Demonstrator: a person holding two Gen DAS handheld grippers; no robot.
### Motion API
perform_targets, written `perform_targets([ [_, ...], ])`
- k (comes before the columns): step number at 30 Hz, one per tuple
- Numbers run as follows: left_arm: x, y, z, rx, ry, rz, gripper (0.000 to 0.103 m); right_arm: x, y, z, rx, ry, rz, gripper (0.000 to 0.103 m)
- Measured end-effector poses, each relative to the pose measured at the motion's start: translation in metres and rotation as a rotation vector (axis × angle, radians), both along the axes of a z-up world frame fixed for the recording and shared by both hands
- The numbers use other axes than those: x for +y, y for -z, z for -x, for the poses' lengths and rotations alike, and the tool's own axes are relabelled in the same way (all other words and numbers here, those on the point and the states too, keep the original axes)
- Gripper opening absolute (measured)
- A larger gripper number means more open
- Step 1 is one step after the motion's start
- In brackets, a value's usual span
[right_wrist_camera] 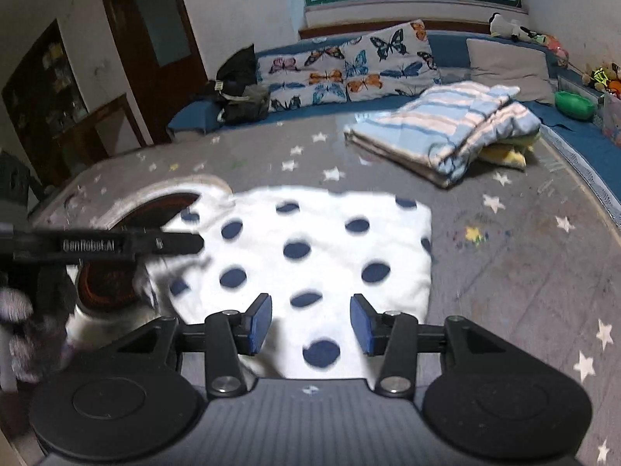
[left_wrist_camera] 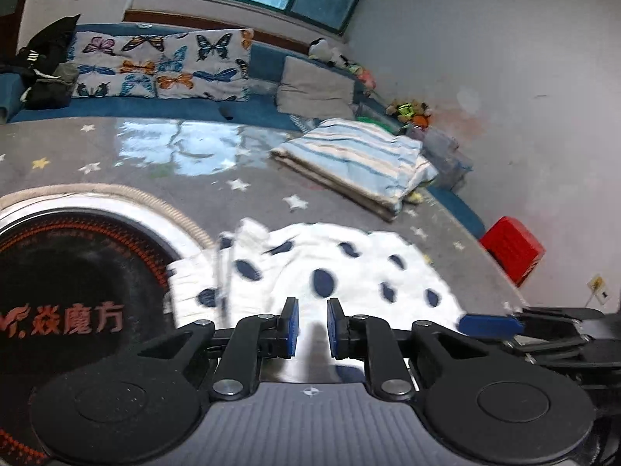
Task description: Fold clothes
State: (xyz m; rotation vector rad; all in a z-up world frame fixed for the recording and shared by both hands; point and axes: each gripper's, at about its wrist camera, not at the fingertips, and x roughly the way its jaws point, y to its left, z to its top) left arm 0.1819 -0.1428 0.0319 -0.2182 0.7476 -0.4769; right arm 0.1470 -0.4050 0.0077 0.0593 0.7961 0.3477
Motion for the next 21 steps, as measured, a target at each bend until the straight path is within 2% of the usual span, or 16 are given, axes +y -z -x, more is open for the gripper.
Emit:
perform_targets([
  [5, 0.007, 0.008, -0.004, 0.017, -0.018, -0.005, 0.017, -0.006, 0.015, 0.015, 0.021, 0.006, 0.043, 0.045],
  [8, 0.006, 0.007, -0.003, 0.011, -0.019, -0.012, 0.017, -0.009, 0.011, 0.027, 0.001, 0.012, 0.069, 0.046],
  [10, 0.004, 0.005, -0.001, 0.001, -0.013, -0.019, 0.022, -0.009, 0.008, 0.035, -0.019, 0.005, 0.079, 0.047],
  [17, 0.001, 0.006, 0.001, -0.013, -0.005, -0.044, 0.024, -0.009, 0.015, 0.044, -0.017, 0.012, 0.122, 0.047],
  [19, 0.001, 0.003, 0.005, -0.021, -0.002, -0.043, 0.035, -0.008, 0.009, 0.049, -0.041, 0.012, 0.116, 0.047],
  [21, 0.000, 0.000, 0.009, -0.032, 0.001, -0.048, 0.040, -0.006, 0.004, 0.054, -0.065, 0.009, 0.108, 0.049],
])
